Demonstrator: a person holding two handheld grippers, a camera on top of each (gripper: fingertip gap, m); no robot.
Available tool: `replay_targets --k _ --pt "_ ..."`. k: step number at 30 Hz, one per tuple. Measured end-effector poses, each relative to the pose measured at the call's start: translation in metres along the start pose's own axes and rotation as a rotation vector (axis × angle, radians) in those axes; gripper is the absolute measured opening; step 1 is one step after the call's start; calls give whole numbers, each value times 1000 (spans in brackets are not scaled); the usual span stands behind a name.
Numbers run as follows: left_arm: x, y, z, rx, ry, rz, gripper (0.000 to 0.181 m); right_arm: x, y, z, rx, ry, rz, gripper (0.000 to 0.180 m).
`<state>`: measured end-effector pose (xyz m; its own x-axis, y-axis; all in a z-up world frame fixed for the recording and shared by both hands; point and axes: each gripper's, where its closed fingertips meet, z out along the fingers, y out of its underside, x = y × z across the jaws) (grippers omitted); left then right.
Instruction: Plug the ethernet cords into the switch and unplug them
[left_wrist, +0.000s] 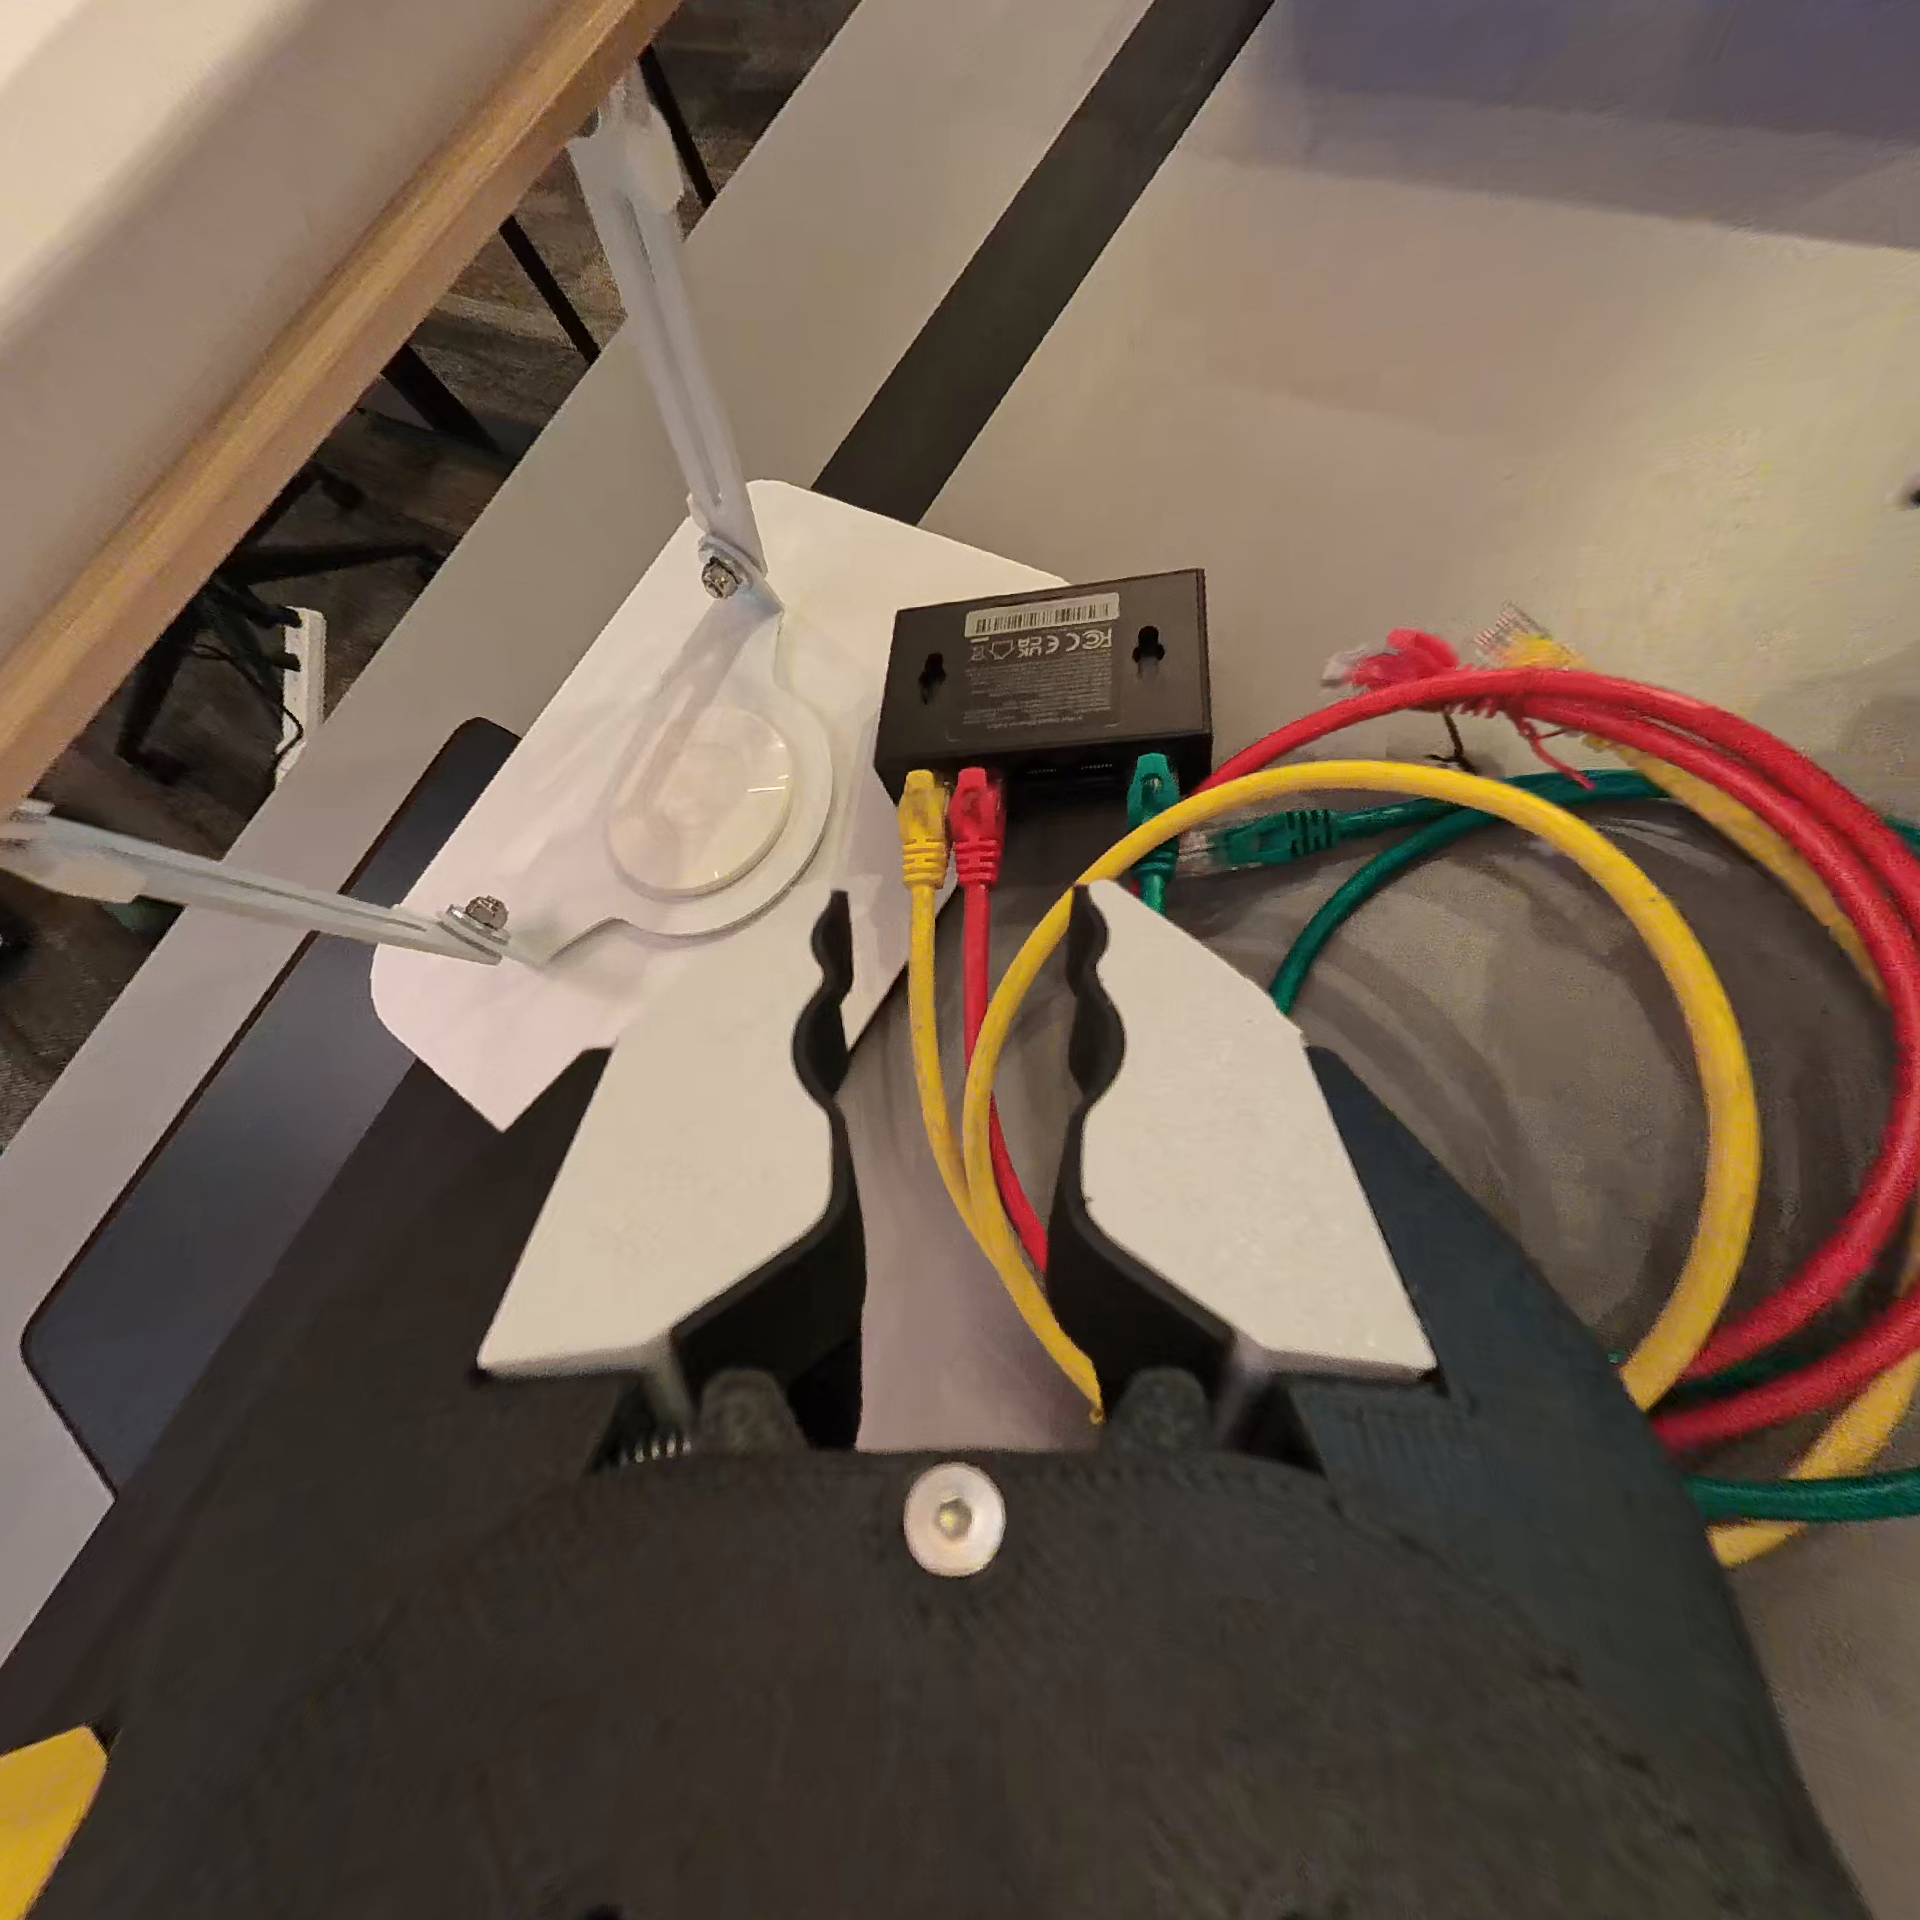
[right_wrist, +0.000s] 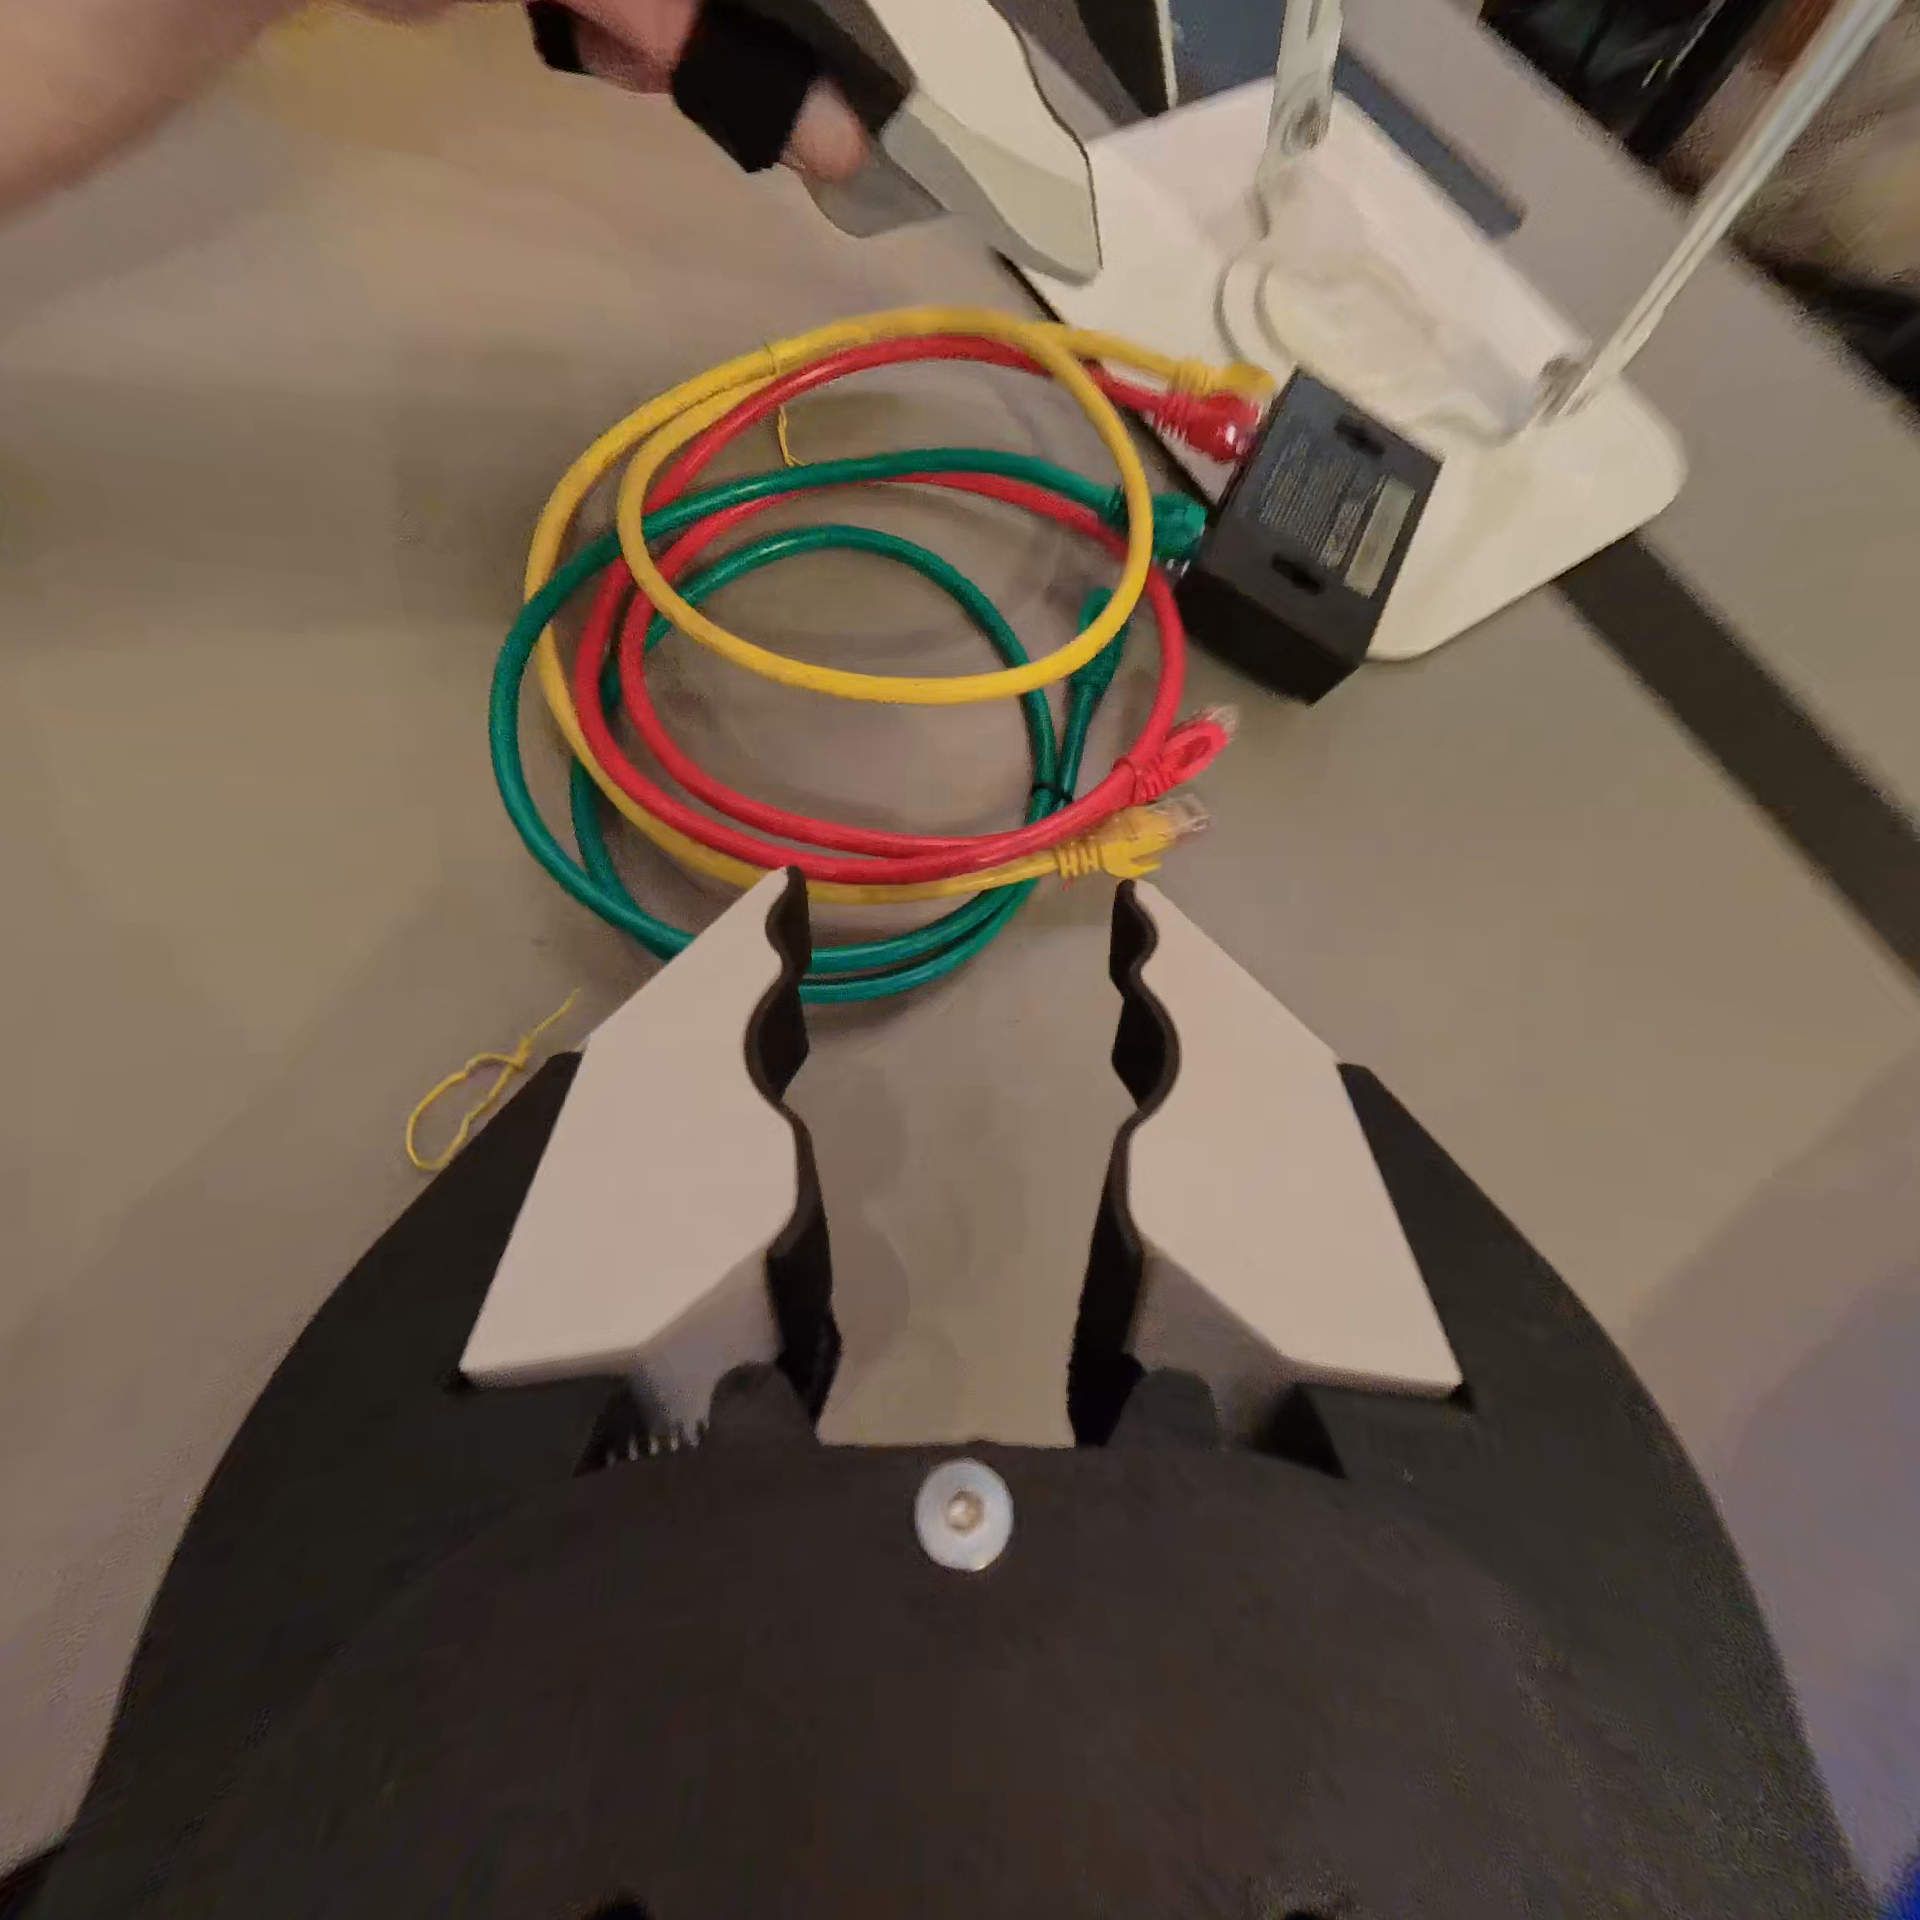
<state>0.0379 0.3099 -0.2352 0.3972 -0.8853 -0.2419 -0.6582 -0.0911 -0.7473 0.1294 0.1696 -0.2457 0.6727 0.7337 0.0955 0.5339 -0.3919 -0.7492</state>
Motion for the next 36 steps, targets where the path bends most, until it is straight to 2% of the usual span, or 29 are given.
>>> replay_targets --k 2,3,5,9,12,14,16,19,23,27,30,36 --pt "-1 -1 -2 8 12 -12 39 -12 -13 -10 18 19 -138 52" --pt "-3 -1 -3 11 13 -21 39 -27 -19 -11 19 -21 -210 46" --pt "-7 0 -5 15 9 -33 39 -58 -26 -3 -23 -112 -304 47" --pt "-16 3 -11 18 -1 -58 39 -99 -49 33 -28 -169 -401 50" --pt "-26 5 -18 30 -13 -83 39 -103 -58 70 -90 -97 -466 62" --pt "-33 6 -22 41 -19 -101 39 -104 -55 96 -154 -78 -480 62" --pt "-39 7 -26 49 -26 -116 39 -101 -49 116 -205 -57 -501 55" --pt "-47 9 -31 61 -32 -134 39 -103 -52 128 -199 -55 -522 26" --pt "-50 9 -38 77 -14 -149 39 -101 -59 124 -181 -82 -473 8" --pt "-47 7 -47 96 26 -125 40 -91 -66 107 -133 -142 -358 6" --pt "-22 -4 -59 137 167 -42 44 -84 -76 87 -74 -206 -268 5" --pt "53 -18 -90 188 441 270 55 -55 -94 37 67 -337 -36 4"
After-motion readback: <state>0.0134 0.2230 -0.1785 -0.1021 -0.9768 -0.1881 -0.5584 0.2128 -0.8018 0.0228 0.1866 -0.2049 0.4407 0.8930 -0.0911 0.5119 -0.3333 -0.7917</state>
